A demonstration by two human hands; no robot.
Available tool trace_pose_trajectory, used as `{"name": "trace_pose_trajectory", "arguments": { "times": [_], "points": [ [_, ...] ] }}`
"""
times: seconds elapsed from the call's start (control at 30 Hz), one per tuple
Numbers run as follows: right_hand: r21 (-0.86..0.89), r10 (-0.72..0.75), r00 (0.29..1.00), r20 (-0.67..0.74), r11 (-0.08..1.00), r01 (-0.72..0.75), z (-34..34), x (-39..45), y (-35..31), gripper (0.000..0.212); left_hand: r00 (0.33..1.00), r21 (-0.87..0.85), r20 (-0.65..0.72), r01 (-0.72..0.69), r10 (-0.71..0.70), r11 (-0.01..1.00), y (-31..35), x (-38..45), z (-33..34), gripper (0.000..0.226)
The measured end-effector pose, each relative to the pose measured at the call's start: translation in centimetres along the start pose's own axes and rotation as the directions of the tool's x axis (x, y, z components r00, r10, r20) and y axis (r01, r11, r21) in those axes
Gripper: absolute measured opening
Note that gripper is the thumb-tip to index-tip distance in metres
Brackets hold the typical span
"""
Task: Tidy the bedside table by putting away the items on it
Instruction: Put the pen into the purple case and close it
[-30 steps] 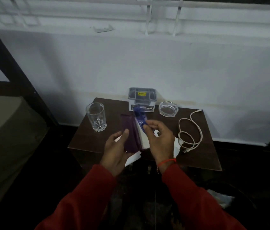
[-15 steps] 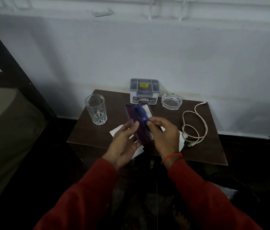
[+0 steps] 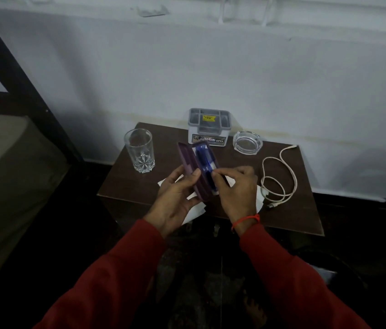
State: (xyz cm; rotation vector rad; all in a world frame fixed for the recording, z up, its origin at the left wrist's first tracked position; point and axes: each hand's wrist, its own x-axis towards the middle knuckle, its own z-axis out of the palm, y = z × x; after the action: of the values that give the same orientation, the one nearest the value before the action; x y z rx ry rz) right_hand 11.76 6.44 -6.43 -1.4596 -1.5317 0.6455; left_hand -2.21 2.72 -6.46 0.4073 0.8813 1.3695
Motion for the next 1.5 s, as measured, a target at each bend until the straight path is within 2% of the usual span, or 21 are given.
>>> {"name": "trace_pose_trajectory", "arguments": {
  "times": [0.1,0.17,0.2,0.23,0.3,0.37,0.6,0.77,0.83,0.87,0.93,1.0,1.07,1.23,1.4,1.5],
  "points": [
    [0.154,0.092,0.995,0.033,0.983,-0.096,-0.4,0.4,0.0,0.015,1.0,0.004,0.024,0.018,-0.018,1.0,0.1,0.0,0.0,0.048],
    [0.324,0.244,0.947,0.208,0.896,-0.302,-0.8,0.9,-0.2,0.017,0.999,0.041,0.036,0.029,-0.03,0.999,0.0,0.0,0.1,0.051],
    [0.391,0.294,0.901,0.319,0.825,-0.408,-0.9,0.9,-0.3,0.02,0.999,0.077,0.034,0.034,-0.037,0.996,-0.1,0.0,0.2,0.052],
    [0.42,0.3,0.873,0.384,0.785,-0.455,-1.0,0.8,-0.3,0.024,0.999,0.118,0.025,0.039,-0.043,0.992,-0.3,0.0,0.3,0.054],
    [0.429,0.249,0.888,0.386,0.804,-0.412,-1.0,0.7,-0.1,0.03,0.999,0.173,-0.011,0.045,-0.044,0.984,-0.5,0.1,0.3,0.059],
    [0.456,0.202,0.905,0.375,0.809,-0.37,-1.0,0.6,-0.2,0.024,0.999,0.167,-0.043,0.04,-0.034,0.985,-0.6,0.2,0.1,0.061],
    [0.495,0.119,0.865,0.487,0.778,-0.386,-0.6,0.0,-0.7,0.023,0.996,0.152,-0.083,0.035,-0.022,0.988,-0.6,0.3,0.0,0.079],
    [0.572,0.011,0.796,0.605,0.689,-0.444,-0.6,-0.1,-0.4,0.026,0.997,0.19,-0.069,0.052,-0.04,0.98,-0.2,-0.1,0.1,0.075],
    [0.586,-0.011,0.762,0.647,0.647,-0.488,-0.4,-0.3,-0.5,0.033,0.994,0.215,-0.099,0.067,-0.047,0.974,-0.2,-0.2,0.6,0.078],
    [0.581,-0.018,0.762,0.647,0.659,-0.478,-0.2,-0.5,-0.5,0.037,0.991,0.217,-0.127,0.073,-0.046,0.973,-0.1,-0.2,0.9,0.078],
    [0.561,-0.011,0.799,0.601,0.718,-0.412,0.1,-0.6,-0.5,0.041,0.983,0.216,-0.181,0.073,-0.034,0.974,0.2,0.0,1.4,0.07],
    [0.56,0.023,0.83,0.558,0.727,-0.397,0.2,-0.5,-0.5,0.039,0.976,0.252,-0.217,0.07,-0.014,0.965,0.4,0.1,1.6,0.061],
    [0.573,0.06,0.831,0.554,0.697,-0.432,0.0,-0.3,-0.4,0.036,0.978,0.309,-0.209,0.045,0.021,0.95,0.6,0.2,1.5,0.051],
    [0.55,0.118,0.815,0.567,0.683,-0.481,-0.2,0.0,-0.3,0.026,0.98,0.302,-0.199,0.031,0.031,0.953,1.4,0.2,0.0,0.015],
    [0.541,0.138,0.795,0.591,0.664,-0.517,-0.1,-0.1,-0.6,0.026,0.972,0.264,-0.231,0.025,0.038,0.964,1.2,0.3,-0.1,0.014],
    [0.575,0.193,0.782,0.593,0.578,-0.578,-0.2,0.3,-0.7,0.037,0.956,0.136,-0.291,0.0,0.039,0.991,1.4,0.2,0.0,0.024]
  ]
}}
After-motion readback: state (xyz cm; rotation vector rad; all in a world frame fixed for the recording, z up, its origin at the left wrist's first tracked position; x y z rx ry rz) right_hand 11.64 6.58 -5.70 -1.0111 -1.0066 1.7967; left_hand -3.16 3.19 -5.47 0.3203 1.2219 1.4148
